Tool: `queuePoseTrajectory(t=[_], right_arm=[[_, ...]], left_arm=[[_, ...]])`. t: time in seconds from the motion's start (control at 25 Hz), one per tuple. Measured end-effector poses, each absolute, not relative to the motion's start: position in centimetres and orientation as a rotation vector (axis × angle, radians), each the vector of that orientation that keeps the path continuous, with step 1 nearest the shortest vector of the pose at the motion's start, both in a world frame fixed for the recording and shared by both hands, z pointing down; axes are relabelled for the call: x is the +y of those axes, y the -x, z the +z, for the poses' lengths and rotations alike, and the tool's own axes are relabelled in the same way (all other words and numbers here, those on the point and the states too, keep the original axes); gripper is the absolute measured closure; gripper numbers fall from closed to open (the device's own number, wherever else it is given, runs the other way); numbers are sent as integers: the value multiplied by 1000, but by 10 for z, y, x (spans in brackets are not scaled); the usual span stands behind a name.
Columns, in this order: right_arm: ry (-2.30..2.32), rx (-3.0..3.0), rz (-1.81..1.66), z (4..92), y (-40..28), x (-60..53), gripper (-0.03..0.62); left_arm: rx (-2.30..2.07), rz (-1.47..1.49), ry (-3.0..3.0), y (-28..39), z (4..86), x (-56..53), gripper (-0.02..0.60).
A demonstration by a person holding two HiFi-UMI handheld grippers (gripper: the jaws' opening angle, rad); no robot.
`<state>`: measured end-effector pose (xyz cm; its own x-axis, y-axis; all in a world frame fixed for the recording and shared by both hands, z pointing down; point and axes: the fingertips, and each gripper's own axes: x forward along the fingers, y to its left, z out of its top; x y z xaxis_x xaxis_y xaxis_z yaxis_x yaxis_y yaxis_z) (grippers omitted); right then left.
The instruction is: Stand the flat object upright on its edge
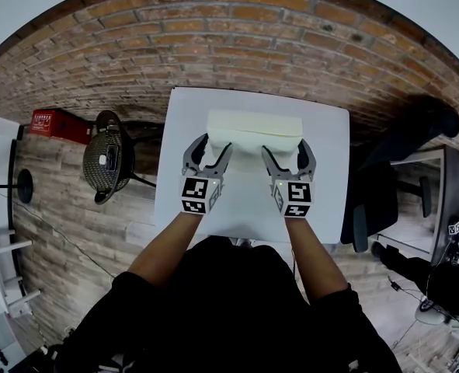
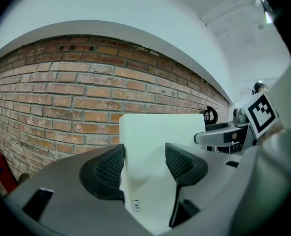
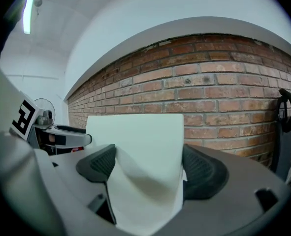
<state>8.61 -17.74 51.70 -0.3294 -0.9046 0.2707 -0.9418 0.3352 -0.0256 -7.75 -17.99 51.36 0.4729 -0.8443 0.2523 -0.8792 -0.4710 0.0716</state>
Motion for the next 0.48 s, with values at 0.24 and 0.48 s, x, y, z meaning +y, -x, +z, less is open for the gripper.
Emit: queuePoseTrajectory(t=[0.24,0.48], right_arm=[[-1694,-2433,187,511,-87,-168,171],[-1703,-2419,134,523,-89,-159,172]], left_arm=[[-1517,222,-2605,75,504,-172,311],[-1527,253,-2630,71,518,-162,311]])
